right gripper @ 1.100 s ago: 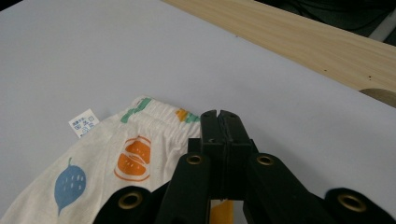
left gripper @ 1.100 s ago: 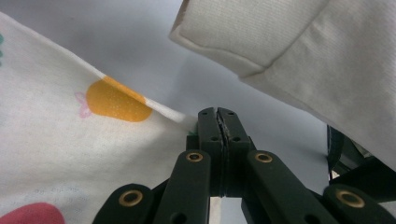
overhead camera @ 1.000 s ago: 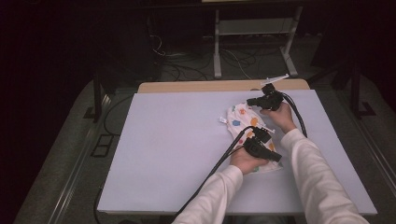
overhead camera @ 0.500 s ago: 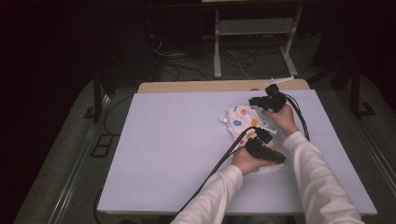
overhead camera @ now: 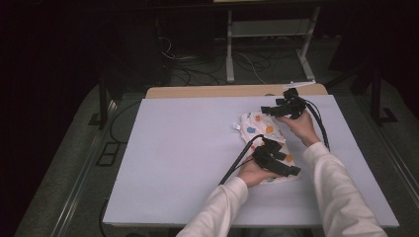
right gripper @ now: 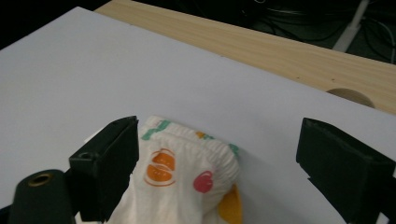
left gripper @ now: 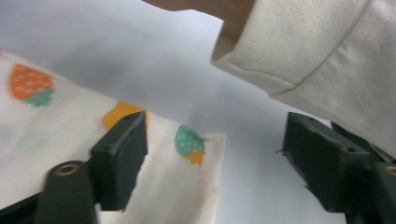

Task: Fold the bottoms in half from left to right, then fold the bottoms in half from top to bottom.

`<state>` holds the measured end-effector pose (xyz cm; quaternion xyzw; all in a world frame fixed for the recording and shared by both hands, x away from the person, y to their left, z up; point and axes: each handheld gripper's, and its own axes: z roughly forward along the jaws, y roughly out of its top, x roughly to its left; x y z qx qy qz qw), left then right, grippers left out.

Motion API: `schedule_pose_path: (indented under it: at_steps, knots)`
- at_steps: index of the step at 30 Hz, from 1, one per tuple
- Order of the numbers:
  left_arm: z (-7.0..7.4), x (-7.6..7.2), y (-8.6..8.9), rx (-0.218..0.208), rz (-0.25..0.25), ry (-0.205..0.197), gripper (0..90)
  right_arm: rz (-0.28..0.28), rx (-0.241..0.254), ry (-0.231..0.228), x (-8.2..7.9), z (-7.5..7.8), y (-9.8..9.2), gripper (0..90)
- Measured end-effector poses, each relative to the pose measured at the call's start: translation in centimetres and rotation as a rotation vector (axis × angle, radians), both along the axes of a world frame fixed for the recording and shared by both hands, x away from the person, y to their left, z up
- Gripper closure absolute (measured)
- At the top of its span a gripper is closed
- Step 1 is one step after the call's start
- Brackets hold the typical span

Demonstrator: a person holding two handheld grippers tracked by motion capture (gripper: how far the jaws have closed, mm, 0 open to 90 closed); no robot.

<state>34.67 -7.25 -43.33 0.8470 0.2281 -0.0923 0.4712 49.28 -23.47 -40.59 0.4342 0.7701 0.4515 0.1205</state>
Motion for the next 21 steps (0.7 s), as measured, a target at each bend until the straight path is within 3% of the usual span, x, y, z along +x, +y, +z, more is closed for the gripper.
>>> schedule_pose_path:
  at_steps: [2, 5, 21]
  knots:
    - [0.2, 0.0, 0.8, 0.011, 0.014, -0.024, 9.3, 0.010, 0.012, 0.009, -0.3, 0.2, 0.2, 2.8]
    - [0.4, 0.1, 1.4, 0.018, 0.027, -0.021, 0.0, 0.015, 0.028, 0.011, -0.5, 0.3, 0.3, 2.3]
    - [1.9, 1.1, 4.9, 0.048, 0.122, -0.116, 0.0, 0.037, 0.039, -0.001, -1.8, 1.4, -0.4, 0.0]
